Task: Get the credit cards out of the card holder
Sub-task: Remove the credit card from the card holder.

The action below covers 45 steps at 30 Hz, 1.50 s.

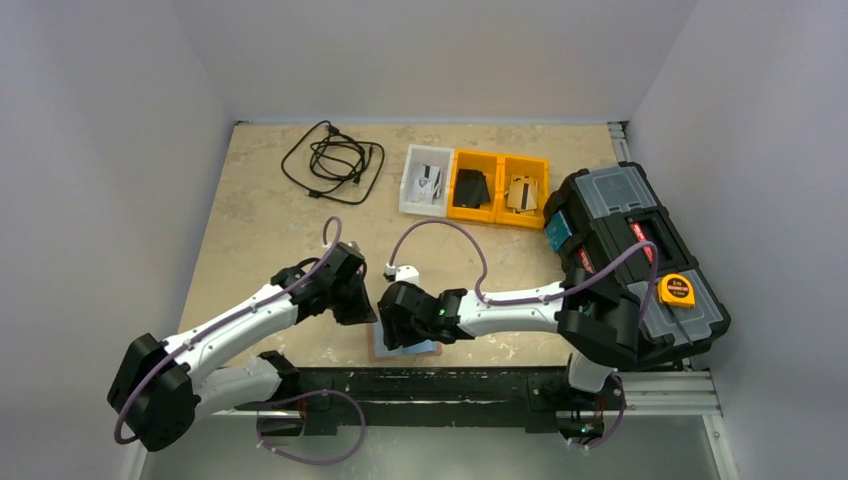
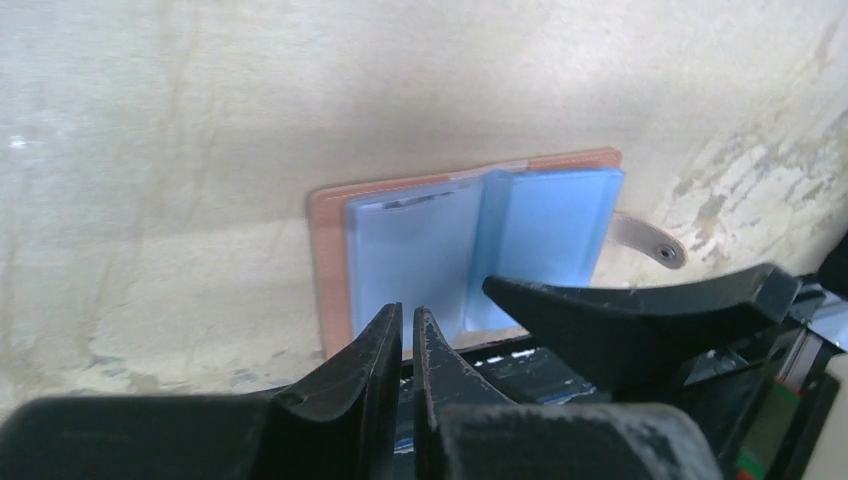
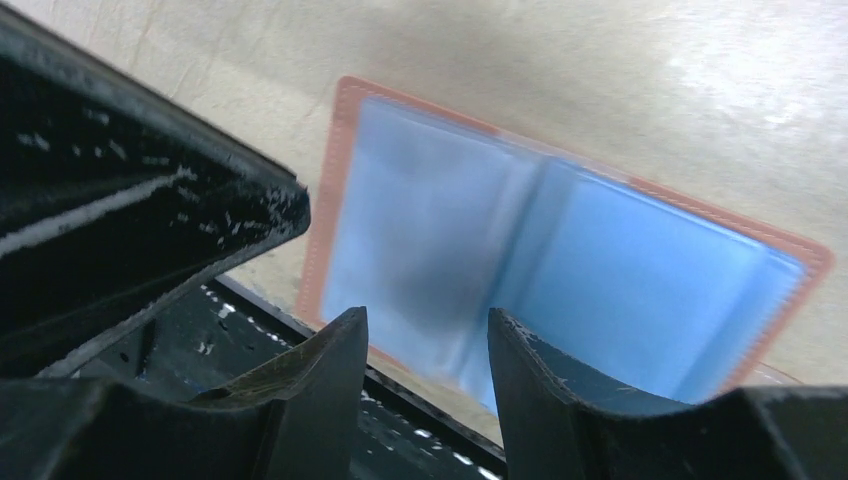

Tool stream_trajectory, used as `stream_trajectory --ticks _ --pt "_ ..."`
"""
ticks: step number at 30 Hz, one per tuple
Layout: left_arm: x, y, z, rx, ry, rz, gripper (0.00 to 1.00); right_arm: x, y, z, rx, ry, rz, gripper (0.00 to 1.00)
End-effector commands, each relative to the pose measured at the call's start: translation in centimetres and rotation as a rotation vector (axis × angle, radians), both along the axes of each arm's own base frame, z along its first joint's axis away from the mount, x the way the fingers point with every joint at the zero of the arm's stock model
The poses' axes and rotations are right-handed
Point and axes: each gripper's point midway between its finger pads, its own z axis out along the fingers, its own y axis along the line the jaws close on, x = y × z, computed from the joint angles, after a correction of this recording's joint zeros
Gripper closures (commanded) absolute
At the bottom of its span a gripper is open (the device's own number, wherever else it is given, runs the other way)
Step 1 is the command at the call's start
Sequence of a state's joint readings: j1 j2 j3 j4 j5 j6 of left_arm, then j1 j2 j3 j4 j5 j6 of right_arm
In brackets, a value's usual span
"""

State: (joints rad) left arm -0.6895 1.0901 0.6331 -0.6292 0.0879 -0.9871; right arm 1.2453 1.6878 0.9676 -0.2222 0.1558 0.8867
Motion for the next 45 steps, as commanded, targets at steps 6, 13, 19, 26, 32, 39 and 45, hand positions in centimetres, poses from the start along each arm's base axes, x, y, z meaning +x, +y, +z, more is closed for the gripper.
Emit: stream_trajectory --ticks 6,13,19,26,32,39,45 --pt "-0.1 1.7 -0.6 0.062 0.021 0.026 0.91 0.7 -0.5 -1.4 -0.095 -0.019 -0.065 0.61" --pt "0.0 0.5 -1.3 0.027 0.041 -0.02 0.9 0.3 -2.0 -3.0 -0.071 0.037 -0.082 0.84" --pt "0.1 -0.5 -1.7 -0.009 0.047 -0.057 0.89 0.3 -3.0 -4.1 0.005 0.107 -0.101 0.94" --pt "-0.2 -1.7 -2.4 -0.06 0.07 -0.102 0.8 0.6 -3.2 -4.7 0.079 0.153 -0.1 0.95" --pt "-1.3 -0.9 -3.0 -0.039 0.119 -0.063 0.73 0.4 -3.5 -5.3 0.081 0.177 -0.099 0.97" --pt "-2.5 -1.9 -3.4 -0.104 0.154 -0.037 0.73 0.4 -3.1 -5.4 0.088 0.18 -0.093 0.97" --pt "-2.9 -2.5 -3.3 -0.155 0.169 -0.018 0.73 0.5 -3.1 -5.4 0.087 0.18 -0.089 0.97"
